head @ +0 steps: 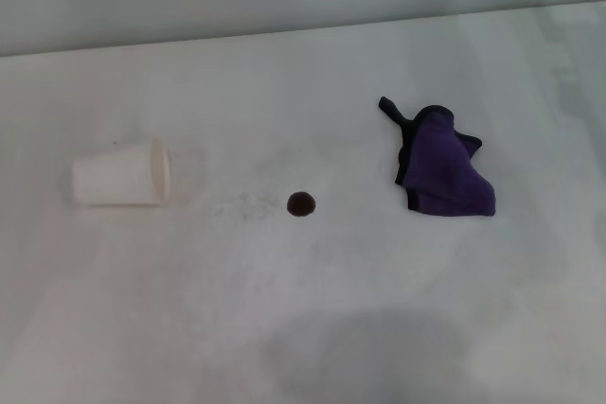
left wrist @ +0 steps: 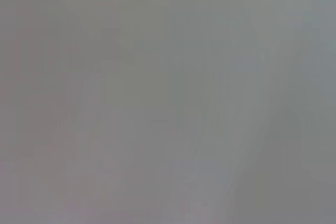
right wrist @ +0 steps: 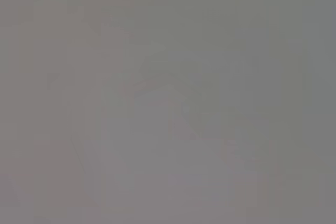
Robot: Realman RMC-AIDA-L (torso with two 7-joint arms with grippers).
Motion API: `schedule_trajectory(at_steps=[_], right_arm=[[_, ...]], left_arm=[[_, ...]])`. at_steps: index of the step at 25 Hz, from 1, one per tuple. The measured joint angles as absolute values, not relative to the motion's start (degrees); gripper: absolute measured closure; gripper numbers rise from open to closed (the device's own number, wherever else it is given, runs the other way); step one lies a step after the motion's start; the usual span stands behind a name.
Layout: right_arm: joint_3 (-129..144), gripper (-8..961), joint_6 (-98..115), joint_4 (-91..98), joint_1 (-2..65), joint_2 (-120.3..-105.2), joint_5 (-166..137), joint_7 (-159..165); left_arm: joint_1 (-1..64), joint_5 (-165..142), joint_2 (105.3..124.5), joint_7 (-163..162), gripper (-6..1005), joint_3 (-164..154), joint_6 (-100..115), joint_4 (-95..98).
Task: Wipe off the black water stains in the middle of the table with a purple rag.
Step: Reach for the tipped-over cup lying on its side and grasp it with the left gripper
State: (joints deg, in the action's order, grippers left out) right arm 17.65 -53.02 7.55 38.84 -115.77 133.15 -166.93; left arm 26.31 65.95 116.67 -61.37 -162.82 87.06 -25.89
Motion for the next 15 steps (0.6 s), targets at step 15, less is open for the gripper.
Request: schedule_trajectory(at_steps=[15], right_arm=[[17.67, 102, -57.41, 1.91, 37.77, -115.93, 132.73, -163.41]], left_arm=[[39.82, 27.67, 112.99, -71.14, 122, -163.16, 110.62, -57.25]])
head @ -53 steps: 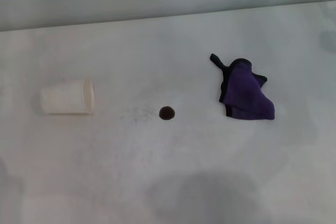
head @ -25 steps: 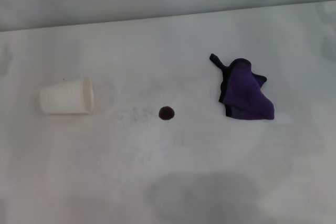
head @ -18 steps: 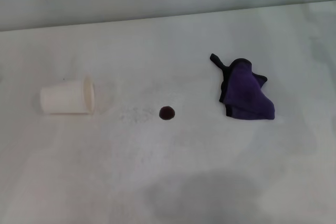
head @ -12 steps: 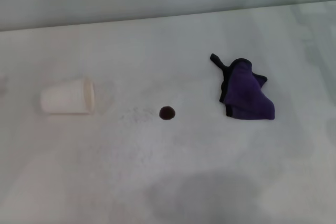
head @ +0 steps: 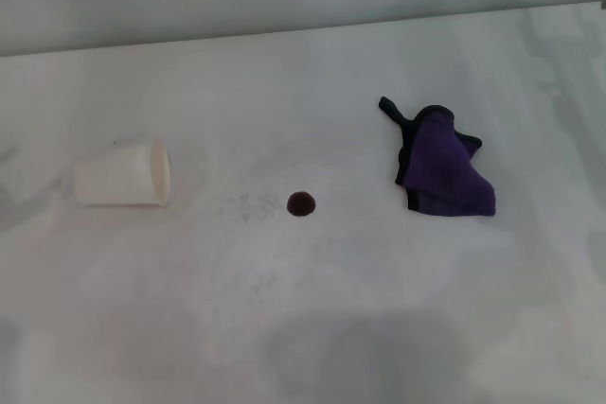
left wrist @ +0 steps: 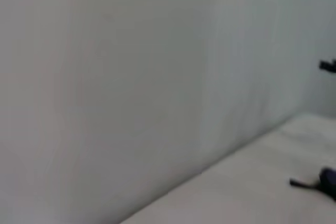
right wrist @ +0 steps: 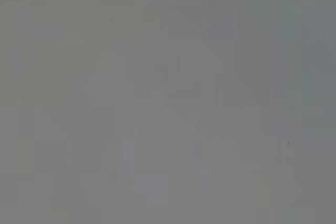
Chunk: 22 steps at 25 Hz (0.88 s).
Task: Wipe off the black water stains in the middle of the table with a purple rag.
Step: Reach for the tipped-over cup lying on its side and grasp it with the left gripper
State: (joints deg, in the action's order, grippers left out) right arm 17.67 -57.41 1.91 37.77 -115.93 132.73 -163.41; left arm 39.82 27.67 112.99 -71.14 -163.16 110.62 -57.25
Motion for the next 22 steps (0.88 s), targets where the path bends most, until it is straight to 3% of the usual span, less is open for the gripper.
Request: schedule_trajectory(at_steps=[2, 7, 13, 17, 22], right_arm=[[17.66, 102, -58.44, 1.70, 37.20, -115.93, 132.68, -163.31], [17.66, 102, -59.29, 0.75, 36.28, -115.98, 132.63, -163.05], [17.66, 102, -59.68, -0.31, 36.92, -116.07, 132.63, -162.32], [17.66, 103, -59.99, -0.58, 36.85, -116.07, 132.63, -160.95], [17.67, 103, -60.43, -1.16, 37.20, -116.16, 132.63, -160.88]], left_arm=[[44.05, 22.44, 110.99, -70.92, 122, -163.26, 112.72, -59.72], [52.85, 7.98, 109.01, -68.99, 121, -163.34, 112.81, -60.31], [62.90, -8.99, 109.46, -61.57, 122, -163.36, 110.97, -60.59], [69.36, -18.94, 111.64, -59.55, 122, -163.38, 106.49, -60.19], [77.85, -34.35, 117.89, -58.88, 125, -163.39, 97.08, -60.47]])
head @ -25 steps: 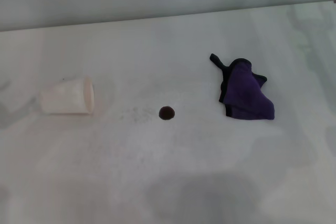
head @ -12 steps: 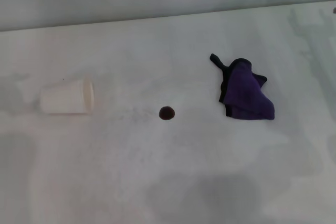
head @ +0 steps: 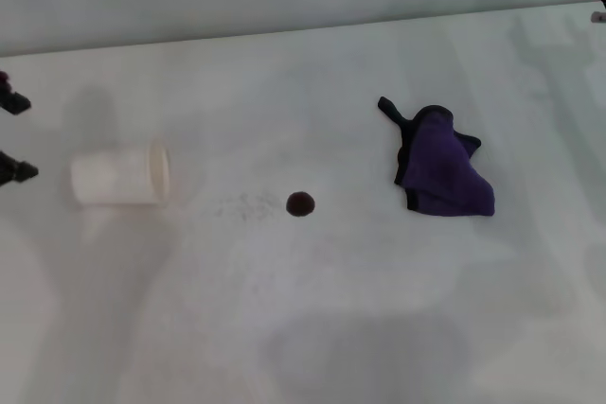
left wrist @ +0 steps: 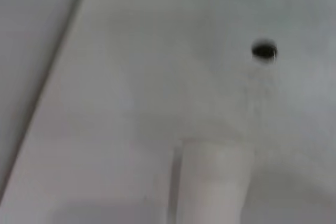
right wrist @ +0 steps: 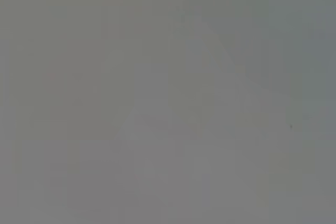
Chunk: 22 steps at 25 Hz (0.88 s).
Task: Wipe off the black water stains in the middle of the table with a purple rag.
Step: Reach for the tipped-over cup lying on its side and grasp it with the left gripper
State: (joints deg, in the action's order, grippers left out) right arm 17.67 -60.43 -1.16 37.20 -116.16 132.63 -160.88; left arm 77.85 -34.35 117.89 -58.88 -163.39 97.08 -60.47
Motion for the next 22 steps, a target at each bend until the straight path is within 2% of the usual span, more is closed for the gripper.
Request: schedule_trajectory(at_steps=[2, 22], right_arm=[[17.67, 103, -60.48, -1.41, 37.45, -116.16, 132.62, -160.88], [16.96, 102, -61.08, -2.29, 38.01, -116.02, 133.07, -160.84]], left_arm=[[79.97, -38.82, 119.20, -59.43, 129, -163.36, 94.45, -58.67], [78.90, -41.34, 118.87, -58.10, 166, -163.26, 73.86, -37.96]])
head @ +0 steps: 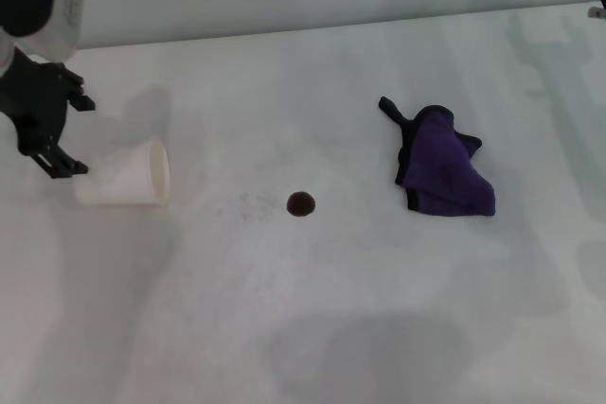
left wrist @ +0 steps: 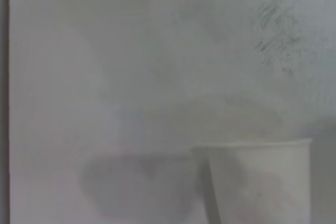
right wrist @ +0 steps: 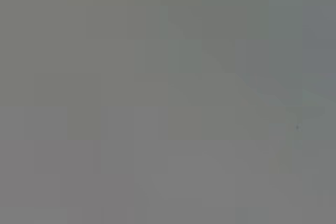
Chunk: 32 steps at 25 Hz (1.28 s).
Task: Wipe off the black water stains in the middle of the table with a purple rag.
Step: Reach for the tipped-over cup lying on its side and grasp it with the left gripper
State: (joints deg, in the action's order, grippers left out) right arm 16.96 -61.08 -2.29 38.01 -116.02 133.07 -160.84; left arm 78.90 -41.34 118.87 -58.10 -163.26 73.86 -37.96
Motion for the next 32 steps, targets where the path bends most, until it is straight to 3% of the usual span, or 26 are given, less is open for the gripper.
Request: schedule_trajectory(at_steps=[32], right_arm=[[17.31, 103, -60.17, -1.21, 36.41, -115.58, 132.73, -160.84]], left_arm=[[74.48, -45.46, 119.04, -71.10, 225, -163.12, 61.59, -20.86]])
